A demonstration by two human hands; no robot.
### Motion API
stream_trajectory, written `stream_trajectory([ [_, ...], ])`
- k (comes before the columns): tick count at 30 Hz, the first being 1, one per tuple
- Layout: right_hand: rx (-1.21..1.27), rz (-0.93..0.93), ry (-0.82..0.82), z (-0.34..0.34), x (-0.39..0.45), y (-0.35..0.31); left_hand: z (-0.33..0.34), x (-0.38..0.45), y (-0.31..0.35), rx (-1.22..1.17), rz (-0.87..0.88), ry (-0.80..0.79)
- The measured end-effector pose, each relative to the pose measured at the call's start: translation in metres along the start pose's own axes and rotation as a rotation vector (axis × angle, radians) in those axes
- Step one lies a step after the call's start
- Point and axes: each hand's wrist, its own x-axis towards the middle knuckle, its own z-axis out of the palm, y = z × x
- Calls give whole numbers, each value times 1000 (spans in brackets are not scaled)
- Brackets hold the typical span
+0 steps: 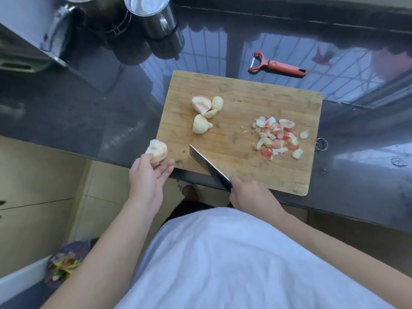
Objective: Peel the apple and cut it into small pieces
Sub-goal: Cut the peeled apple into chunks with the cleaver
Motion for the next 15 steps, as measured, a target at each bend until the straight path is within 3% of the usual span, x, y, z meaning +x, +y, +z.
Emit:
stream_trajectory([
  [7,200,321,247,-26,-28,63,10,-16,-21,197,-35,-90],
  [11,275,375,342,-41,-26,69,27,-24,-29,324,-51,-206],
  [15,387,363,313,-40,-9,36,34,-19,-24,473,-49,-266],
])
